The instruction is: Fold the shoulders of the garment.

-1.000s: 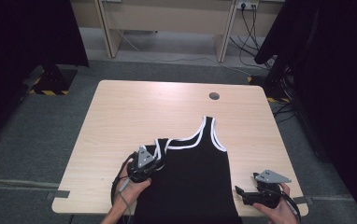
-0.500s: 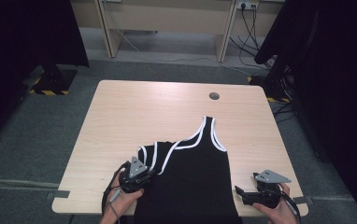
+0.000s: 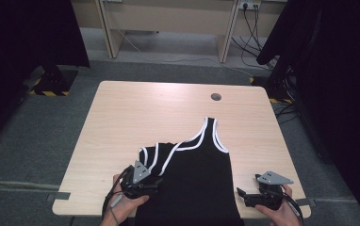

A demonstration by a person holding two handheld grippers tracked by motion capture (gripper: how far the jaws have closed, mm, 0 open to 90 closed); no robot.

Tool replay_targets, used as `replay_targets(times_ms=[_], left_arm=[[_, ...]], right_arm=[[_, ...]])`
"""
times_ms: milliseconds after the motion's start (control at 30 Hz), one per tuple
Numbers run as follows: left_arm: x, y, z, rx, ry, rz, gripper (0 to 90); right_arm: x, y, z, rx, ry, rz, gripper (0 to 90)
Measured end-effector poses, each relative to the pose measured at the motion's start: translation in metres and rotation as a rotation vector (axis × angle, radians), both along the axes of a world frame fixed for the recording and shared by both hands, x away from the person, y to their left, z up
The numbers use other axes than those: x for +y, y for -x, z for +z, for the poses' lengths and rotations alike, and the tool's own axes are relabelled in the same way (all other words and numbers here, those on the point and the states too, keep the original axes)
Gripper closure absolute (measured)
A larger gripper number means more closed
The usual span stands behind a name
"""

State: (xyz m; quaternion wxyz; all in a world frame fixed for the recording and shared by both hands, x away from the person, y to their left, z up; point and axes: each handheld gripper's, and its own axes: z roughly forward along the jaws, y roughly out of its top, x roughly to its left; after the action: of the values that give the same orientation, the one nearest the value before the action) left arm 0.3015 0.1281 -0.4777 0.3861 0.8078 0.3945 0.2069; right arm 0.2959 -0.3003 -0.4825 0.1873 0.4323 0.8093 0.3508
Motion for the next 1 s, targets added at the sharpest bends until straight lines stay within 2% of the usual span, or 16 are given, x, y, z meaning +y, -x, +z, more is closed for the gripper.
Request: replay_targets(times_ms=[67, 133, 233, 333, 367, 500, 567, 600, 667, 800, 1000], left_arm=[[0.001, 0.0, 0.0, 0.005, 0.006, 0.006, 19.1], [0.003, -0.001, 0.0, 0.017, 0.02, 0.0, 17.2], [0.008, -0.002, 0.001, 0.039, 0.005, -0.007, 8.2], [0.012, -0.002, 0.002, 0.056, 0.009, -0.002, 7.0], [0.014, -0.002, 0.002, 0.058, 0.011, 0.007, 3.7], [0.022, -0.001, 0.0, 0.061, 0.012, 0.002, 3.3], [0.026, -0.001, -0.001, 0.063, 0.009, 0.002, 3.0], [0.028, -0.001, -0.002, 0.06, 0.004, -0.006, 3.0], [0.033, -0.001, -0.003, 0.055, -0.004, -0.011, 2.9], [0.037, -0.002, -0.008, 0.09, -0.019, 0.001, 2.2], [0.039, -0.004, -0.009, 0.114, -0.005, 0.003, 1.2]], right_arm=[[0.0, 0.0, 0.0, 0.003, 0.0, -0.001, 9.1], [0.0, 0.0, 0.0, 0.001, 0.002, 0.001, 9.1], [0.0, 0.0, 0.001, 0.006, 0.003, 0.0, 9.1], [0.0, 0.0, 0.001, 0.007, 0.004, 0.001, 9.1], [0.0, -0.001, 0.001, 0.008, 0.005, 0.003, 9.3], [0.0, -0.001, 0.001, 0.007, 0.004, -0.003, 10.6], [0.0, -0.002, 0.003, 0.007, -0.002, 0.006, 17.7], [0.0, -0.003, 0.006, -0.012, -0.013, 0.003, 16.6], [0.0, -0.003, 0.008, -0.014, -0.015, -0.002, 16.2], [0.0, -0.008, 0.012, -0.016, -0.016, -0.001, 16.2], [0.003, -0.015, 0.012, 0.004, -0.017, 0.017, 16.1]])
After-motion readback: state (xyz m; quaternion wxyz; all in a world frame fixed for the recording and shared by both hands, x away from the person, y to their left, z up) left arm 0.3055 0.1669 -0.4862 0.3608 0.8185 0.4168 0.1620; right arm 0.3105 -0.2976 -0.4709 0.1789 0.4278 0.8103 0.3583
